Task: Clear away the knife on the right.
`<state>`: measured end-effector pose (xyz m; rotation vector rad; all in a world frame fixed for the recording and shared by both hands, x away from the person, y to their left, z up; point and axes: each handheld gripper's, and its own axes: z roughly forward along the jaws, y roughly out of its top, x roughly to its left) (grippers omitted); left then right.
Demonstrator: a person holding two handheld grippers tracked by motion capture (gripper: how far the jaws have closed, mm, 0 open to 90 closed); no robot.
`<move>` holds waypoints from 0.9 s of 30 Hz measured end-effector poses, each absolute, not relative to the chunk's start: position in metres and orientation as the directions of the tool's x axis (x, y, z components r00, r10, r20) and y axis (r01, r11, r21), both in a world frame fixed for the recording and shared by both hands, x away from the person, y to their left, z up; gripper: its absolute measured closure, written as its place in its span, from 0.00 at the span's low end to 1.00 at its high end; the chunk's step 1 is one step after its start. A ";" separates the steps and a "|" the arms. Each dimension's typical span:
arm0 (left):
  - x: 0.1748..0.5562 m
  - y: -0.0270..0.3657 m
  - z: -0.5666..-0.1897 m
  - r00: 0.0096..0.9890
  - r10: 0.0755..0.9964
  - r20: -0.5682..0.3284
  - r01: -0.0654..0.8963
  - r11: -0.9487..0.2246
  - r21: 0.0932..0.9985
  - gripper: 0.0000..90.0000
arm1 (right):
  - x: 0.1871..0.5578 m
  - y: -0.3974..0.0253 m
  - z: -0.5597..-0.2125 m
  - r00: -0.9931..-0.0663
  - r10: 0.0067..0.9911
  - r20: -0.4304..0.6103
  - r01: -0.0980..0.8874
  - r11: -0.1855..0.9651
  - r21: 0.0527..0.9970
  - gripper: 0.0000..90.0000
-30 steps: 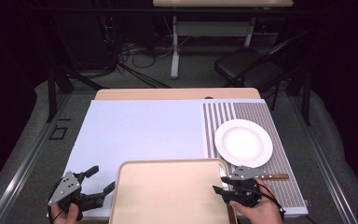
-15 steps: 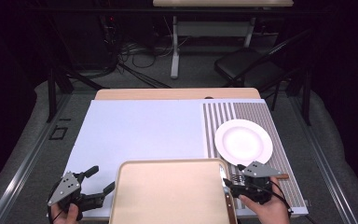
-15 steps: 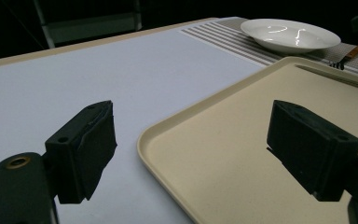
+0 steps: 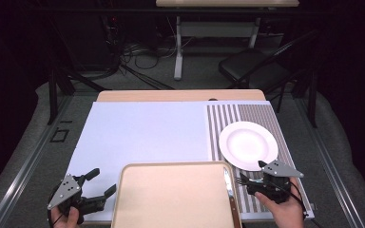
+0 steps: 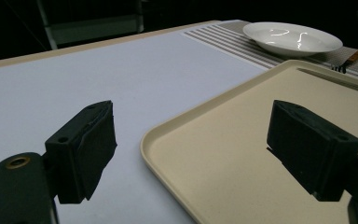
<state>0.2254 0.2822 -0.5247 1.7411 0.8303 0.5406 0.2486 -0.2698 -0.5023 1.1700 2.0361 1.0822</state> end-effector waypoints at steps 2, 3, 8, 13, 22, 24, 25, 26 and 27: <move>0.225 0.283 -0.525 0.652 0.757 -0.043 0.269 -0.178 0.947 0.17 | 0.247 -0.276 -0.502 -0.445 0.894 -0.054 0.452 0.276 0.848 0.21; 0.225 0.282 -0.525 0.651 0.758 -0.044 0.266 -0.174 0.948 0.17 | 0.246 -0.279 -0.502 -0.441 0.896 -0.045 0.456 0.267 0.849 0.20; 0.225 0.282 -0.525 0.651 0.758 -0.043 0.266 -0.175 0.948 0.17 | 0.242 -0.289 -0.502 -0.430 0.902 -0.035 0.460 0.252 0.851 0.17; 0.225 0.282 -0.525 0.652 0.757 -0.043 0.270 -0.178 0.946 0.17 | 0.238 -0.301 -0.500 -0.409 0.912 -0.037 0.457 0.240 0.856 0.16; 0.225 0.281 -0.525 0.649 0.759 -0.041 0.272 -0.181 0.945 0.17 | 0.237 -0.318 -0.497 -0.400 0.914 -0.071 0.458 0.267 0.848 0.16; 0.225 0.281 -0.525 0.648 0.761 -0.040 0.269 -0.179 0.946 0.17 | 0.237 -0.320 -0.496 -0.396 0.916 -0.071 0.461 0.265 0.847 0.16; 0.225 0.281 -0.525 0.647 0.761 -0.040 0.270 -0.179 0.946 0.17 | 0.237 -0.321 -0.496 -0.395 0.916 -0.072 0.459 0.264 0.848 0.16; 0.225 0.281 -0.525 0.648 0.761 -0.041 0.273 -0.181 0.945 0.17 | 0.237 -0.321 -0.496 -0.390 0.918 -0.068 0.460 0.259 0.849 0.16; 0.225 0.281 -0.525 0.648 0.761 -0.041 0.275 -0.183 0.944 0.17 | 0.237 -0.322 -0.495 -0.390 0.918 -0.066 0.461 0.257 0.849 0.16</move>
